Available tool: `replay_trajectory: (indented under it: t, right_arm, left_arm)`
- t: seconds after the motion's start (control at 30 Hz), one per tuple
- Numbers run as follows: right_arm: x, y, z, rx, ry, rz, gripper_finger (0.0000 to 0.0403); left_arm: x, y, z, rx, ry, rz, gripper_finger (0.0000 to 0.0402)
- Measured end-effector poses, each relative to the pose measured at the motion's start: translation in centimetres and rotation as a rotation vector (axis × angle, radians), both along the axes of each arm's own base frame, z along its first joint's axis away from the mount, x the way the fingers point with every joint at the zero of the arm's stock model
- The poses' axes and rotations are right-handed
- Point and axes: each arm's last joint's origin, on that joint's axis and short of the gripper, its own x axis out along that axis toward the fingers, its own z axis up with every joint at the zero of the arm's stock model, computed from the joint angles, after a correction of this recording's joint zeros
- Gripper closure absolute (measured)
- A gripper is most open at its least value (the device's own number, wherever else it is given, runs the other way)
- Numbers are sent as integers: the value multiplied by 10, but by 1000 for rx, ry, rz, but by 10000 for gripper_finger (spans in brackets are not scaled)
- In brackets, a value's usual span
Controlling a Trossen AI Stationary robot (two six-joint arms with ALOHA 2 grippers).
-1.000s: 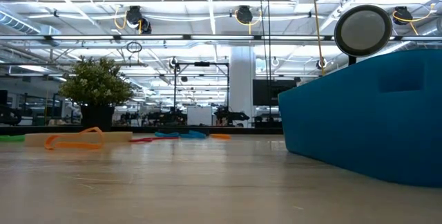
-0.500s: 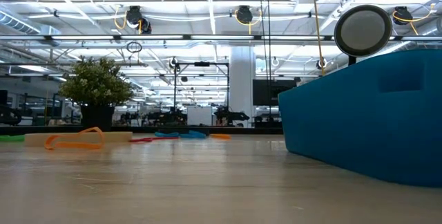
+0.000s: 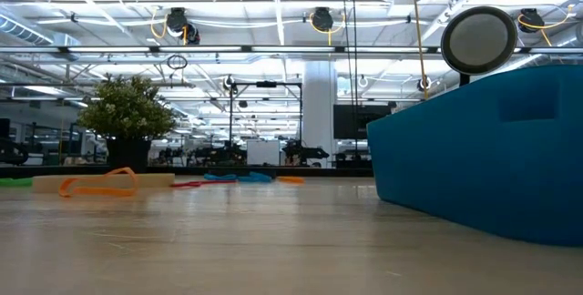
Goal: Pick and place rubber bands into bin
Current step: Put the light brown rubber band into the blue bin
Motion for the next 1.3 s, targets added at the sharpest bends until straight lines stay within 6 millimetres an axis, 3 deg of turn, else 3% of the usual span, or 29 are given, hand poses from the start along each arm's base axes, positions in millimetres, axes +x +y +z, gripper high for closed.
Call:
replay_trajectory:
  t: [0.2,0.4,0.6,0.77,1.0,1.17,1.3]
  right_arm:
    - [1,-3,0,-7,-2,-12,273]
    - [3,-12,1,17,-7,-42,273]
    - [3,-12,0,10,1,-37,270]
    - [3,-11,0,-32,-2,-35,250]
    - [3,-11,1,36,-4,-37,224]
    - [3,-11,3,42,-32,-35,225]
    - [3,-11,4,53,-33,-35,230]
  left_arm:
    - [0,-1,0,-1,0,-3,379]
    - [0,-3,0,2,-1,-10,395]
    - [0,-3,0,1,0,-10,377]
    - [0,-3,0,24,-3,-15,395]
    - [0,-3,0,26,-2,-15,378]
    - [0,-3,-1,46,1,-19,395]
    - [0,-3,-1,47,2,-19,382]
